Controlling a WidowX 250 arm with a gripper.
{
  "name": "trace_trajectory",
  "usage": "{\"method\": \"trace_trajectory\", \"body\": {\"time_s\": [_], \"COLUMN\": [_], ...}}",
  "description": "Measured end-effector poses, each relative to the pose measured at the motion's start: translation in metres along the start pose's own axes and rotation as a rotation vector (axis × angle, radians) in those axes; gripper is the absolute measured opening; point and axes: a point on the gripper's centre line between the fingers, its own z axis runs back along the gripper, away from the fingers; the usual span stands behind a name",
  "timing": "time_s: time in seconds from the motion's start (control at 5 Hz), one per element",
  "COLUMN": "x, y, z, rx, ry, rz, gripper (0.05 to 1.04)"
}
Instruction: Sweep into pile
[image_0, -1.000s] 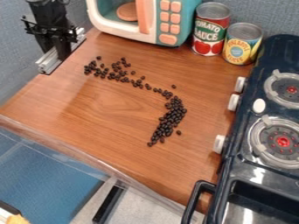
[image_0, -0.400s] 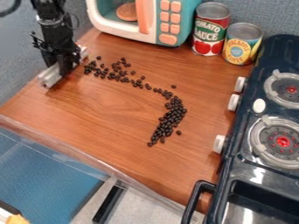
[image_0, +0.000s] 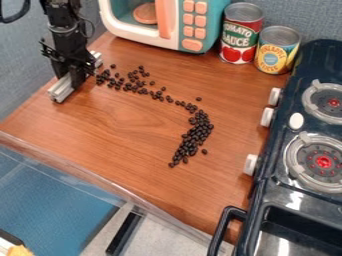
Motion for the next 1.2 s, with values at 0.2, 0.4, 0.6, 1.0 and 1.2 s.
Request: {"method": "trace_trajectory", "body": {"time_s": [0.2,0.4,0.6,1.0,1.2], "x": [0.005,0.015,0.024,0.034,0.033], "y": [-0.007,-0.025,-0.047,-0.077,-0.098], "z": [0.001,0.001,0.003,0.008,0.011], "rx": [-0.006,-0.016,-0.021,-0.037,-0.048], "ry": [-0.009,-0.035,-0.053,-0.076,-0.092], "rz": [-0.011,-0.036,-0.078,-0.126,-0.169], "gripper": [0.371,0.371,0.371,0.371,0.371]}}
